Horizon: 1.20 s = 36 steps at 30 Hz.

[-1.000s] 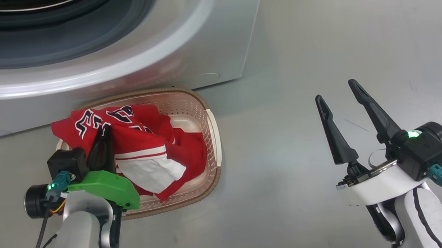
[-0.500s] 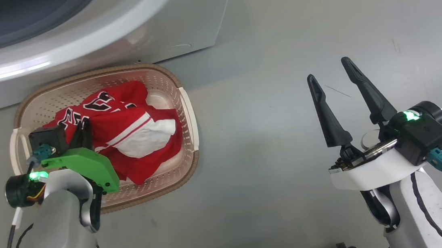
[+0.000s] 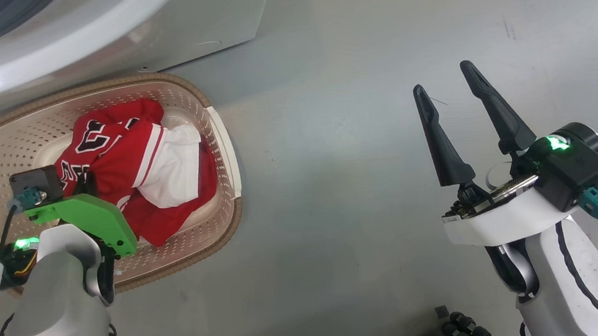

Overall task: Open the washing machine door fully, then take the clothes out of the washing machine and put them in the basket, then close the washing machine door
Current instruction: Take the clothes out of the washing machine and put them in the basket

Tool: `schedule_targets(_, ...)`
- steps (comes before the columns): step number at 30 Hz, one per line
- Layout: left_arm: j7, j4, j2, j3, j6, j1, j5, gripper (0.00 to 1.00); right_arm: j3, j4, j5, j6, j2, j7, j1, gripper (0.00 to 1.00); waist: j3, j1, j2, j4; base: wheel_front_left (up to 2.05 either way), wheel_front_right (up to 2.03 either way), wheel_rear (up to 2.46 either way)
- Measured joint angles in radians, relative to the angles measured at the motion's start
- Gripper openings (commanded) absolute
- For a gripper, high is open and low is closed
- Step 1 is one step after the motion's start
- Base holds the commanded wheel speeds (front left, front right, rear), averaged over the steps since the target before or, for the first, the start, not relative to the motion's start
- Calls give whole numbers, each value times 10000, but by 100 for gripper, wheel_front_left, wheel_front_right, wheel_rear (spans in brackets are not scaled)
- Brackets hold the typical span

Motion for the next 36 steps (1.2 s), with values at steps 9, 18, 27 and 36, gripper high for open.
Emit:
schedule_targets(9, -222, 686, -71, 56, -100, -229, -50, 0, -113, 174, 2, 0, 8, 0, -8, 100, -174, 0, 0, 41, 0, 0, 0)
schedule_targets(18, -1049, 1212, -128, -8, -199, -221, -59, 100, -192, 376, 2, 2, 12, 2, -8, 100, -598, 0, 0, 235, 0, 0, 0)
schedule_targets(27, -1829, 1417, -257, -121, -575, 35, -48, 100, -349, 660, 0, 50, 13, 2, 15, 100, -1326, 0, 0, 506, 0, 0, 0)
schedule_targets(36, -2130, 591, -385, -140, -723, 519, -27, 100, -654, 903, -19, 48, -4, 0, 479, 100, -2380, 0, 0, 883, 0, 0, 0)
